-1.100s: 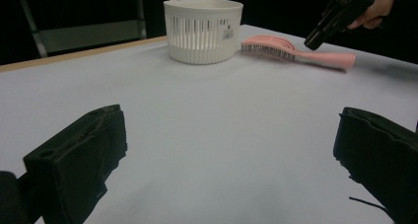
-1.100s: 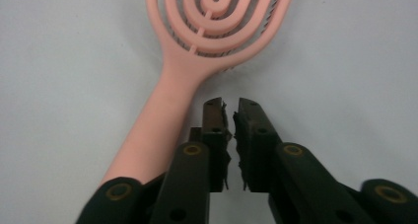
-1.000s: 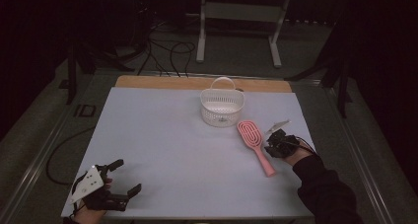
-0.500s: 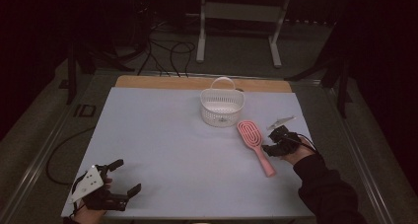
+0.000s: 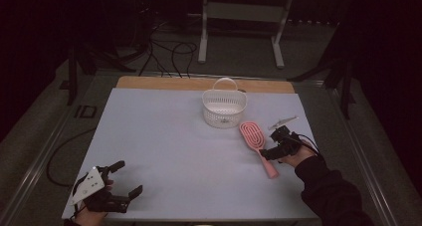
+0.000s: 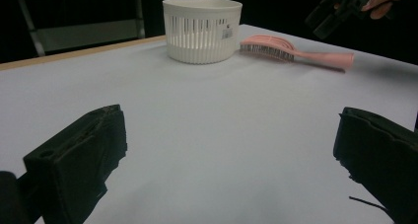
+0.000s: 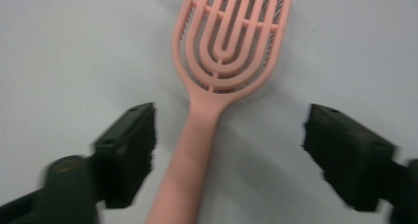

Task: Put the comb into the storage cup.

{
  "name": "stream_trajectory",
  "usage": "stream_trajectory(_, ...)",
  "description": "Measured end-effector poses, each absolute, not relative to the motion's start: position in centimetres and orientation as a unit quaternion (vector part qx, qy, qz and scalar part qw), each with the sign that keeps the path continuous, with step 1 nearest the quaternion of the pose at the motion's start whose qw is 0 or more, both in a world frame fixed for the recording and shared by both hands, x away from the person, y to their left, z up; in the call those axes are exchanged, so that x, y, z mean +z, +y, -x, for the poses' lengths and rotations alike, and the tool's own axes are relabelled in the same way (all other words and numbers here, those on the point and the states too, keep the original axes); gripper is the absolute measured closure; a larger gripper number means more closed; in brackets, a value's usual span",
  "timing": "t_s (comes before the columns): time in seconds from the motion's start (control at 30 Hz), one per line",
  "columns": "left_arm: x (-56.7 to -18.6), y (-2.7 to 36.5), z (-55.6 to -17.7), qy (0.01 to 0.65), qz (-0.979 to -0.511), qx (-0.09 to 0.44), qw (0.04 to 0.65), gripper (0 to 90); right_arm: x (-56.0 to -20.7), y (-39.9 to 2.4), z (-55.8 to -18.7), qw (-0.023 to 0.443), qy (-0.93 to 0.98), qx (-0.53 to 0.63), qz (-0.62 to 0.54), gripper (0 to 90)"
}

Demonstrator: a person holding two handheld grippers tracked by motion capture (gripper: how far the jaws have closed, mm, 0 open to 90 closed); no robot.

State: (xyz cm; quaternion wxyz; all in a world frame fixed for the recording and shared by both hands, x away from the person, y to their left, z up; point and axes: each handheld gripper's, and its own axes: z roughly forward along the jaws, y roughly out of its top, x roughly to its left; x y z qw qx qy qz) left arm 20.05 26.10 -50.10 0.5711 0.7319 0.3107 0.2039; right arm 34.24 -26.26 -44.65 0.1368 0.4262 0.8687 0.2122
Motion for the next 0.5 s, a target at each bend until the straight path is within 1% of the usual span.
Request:
stream_trajectory(0.03, -50.1, 26.1, -20.1, 0.311, -0.733, 0.204, 0.570, 0.0, -44.7, -26.0, -34.4, 0.135, 0.867, 0.204, -0.433, 11.5)
stream_trajectory(0.13, -50.1, 26.1, -20.1, 0.310, -0.733, 0.204, 0.570, 0.0, -44.7, -25.7, -34.5, 0.128, 0.873, 0.193, -0.430, 8.5)
stream_trajectory(0.27, -50.1, 26.1, -20.1, 0.310, -0.733, 0.205, 0.569, 0.0, -44.5, -25.3, -34.6, 0.123, 0.883, 0.176, -0.418, 8.8)
stream_trajectory(0.3, -50.1, 26.1, -20.0, 0.311, -0.733, 0.205, 0.569, 0.1, -44.4, -25.2, -34.7, 0.117, 0.884, 0.175, -0.417, 12.3)
stream_trajectory(0.33, -50.1, 26.1, -20.0, 0.310, -0.734, 0.205, 0.568, 0.0, -44.3, -25.2, -34.7, 0.115, 0.886, 0.173, -0.414, 12.8)
stream_trajectory(0.5, -50.1, 26.1, -20.0, 0.310, -0.734, 0.205, 0.569, 0.0, -44.0, -24.7, -35.1, 0.108, 0.882, 0.171, -0.426, 10.1)
